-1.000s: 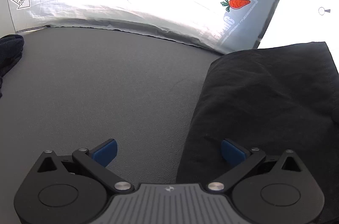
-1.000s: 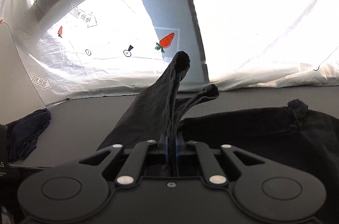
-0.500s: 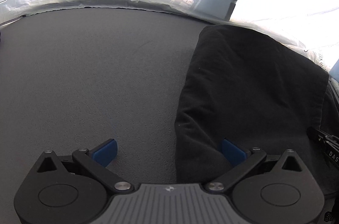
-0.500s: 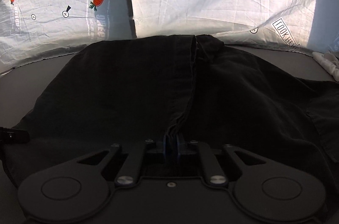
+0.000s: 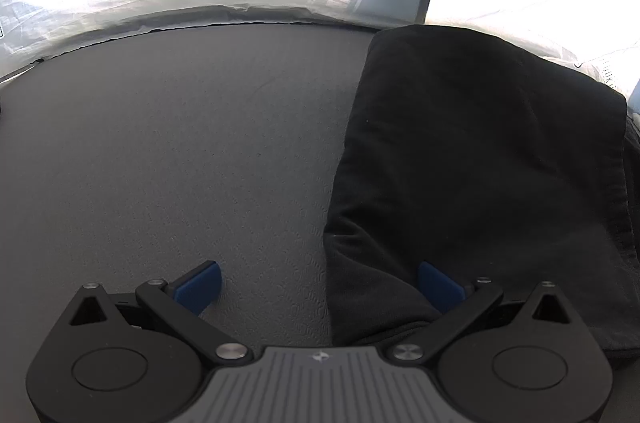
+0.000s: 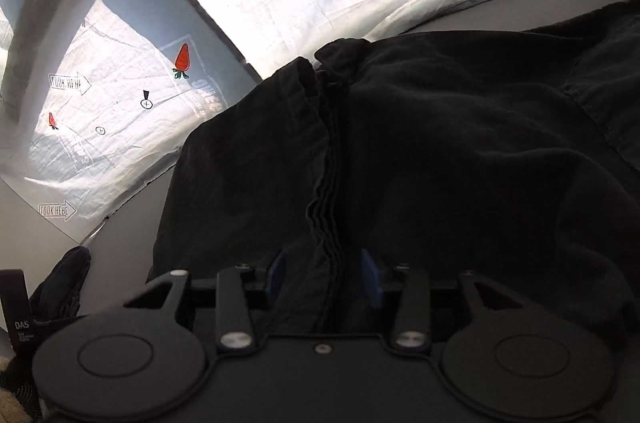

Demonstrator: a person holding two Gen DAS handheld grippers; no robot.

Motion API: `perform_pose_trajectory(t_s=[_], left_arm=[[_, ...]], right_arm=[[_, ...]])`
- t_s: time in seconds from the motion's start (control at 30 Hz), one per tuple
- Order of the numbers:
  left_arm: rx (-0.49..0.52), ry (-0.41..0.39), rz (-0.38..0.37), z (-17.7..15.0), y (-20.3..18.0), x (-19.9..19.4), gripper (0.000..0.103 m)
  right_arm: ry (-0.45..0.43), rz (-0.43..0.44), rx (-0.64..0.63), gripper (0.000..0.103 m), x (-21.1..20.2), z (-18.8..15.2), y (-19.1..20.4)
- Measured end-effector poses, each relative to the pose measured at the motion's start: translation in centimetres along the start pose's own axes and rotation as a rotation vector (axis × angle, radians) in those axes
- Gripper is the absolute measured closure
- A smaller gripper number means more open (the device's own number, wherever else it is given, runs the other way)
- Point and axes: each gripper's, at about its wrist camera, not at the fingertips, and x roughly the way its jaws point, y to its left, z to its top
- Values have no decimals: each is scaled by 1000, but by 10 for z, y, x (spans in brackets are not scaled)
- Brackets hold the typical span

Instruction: Fold clothes

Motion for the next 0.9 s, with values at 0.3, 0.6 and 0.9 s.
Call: perform_pose_trajectory(t_s=[0.3, 0.6, 0.9], left_arm=[[-18, 5, 36, -1, -5, -1, 0], [-28, 17, 43, 3, -5, 2, 0], [-33, 17, 45, 3, -4, 2, 0]], right_arm=[[-310, -184, 392, 47, -111, 4, -100], [-521, -364, 621, 35, -143, 17, -170], [-618, -474, 552, 23, -129, 59, -194]])
